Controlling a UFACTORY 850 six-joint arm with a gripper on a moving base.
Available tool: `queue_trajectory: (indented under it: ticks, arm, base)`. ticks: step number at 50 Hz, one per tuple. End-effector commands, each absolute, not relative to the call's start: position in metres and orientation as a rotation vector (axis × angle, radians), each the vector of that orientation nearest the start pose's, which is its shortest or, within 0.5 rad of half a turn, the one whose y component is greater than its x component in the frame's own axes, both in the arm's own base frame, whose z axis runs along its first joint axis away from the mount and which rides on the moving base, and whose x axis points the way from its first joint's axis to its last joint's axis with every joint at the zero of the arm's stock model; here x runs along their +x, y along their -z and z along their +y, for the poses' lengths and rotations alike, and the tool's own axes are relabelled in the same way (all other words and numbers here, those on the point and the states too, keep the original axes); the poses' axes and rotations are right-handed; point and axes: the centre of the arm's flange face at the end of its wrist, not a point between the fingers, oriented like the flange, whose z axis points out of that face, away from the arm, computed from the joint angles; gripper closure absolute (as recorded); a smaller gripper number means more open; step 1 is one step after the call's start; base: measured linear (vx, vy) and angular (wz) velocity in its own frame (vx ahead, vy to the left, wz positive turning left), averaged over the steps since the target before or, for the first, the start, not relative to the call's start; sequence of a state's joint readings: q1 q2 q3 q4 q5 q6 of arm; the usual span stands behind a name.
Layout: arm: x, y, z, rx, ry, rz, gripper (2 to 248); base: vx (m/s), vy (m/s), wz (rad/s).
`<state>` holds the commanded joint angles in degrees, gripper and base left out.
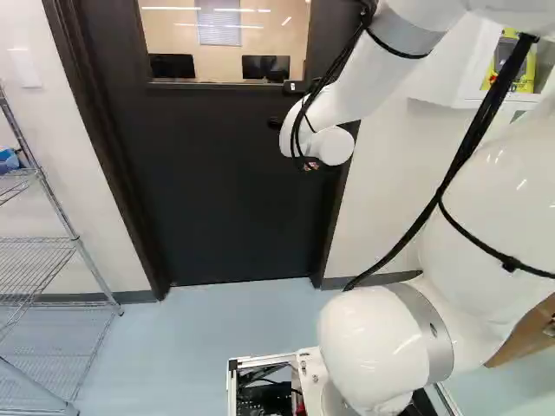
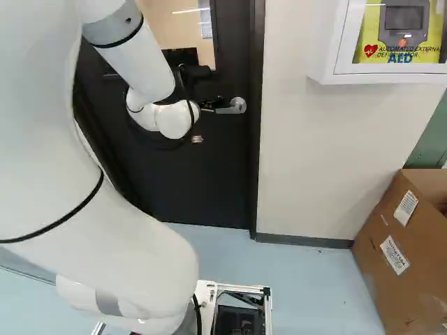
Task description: Open the door and move inside
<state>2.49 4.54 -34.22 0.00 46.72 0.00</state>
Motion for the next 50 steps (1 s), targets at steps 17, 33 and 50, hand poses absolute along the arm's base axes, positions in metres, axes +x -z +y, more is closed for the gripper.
queue_trajectory:
  ticks: [17,33,50]
  arm:
    - [0.452,-0.49,0.022,-2.325,2.064,-0.056,3]
    - [0.453,-0.473,0.022,-2.363,2.022,-0.057,3]
    - [0.455,-0.455,0.022,-2.402,1.976,-0.058,3]
  base:
    - [0.0,0.0,0.0]
    - [0.0,0.0,0.0]
    - [0.0,0.0,0.0]
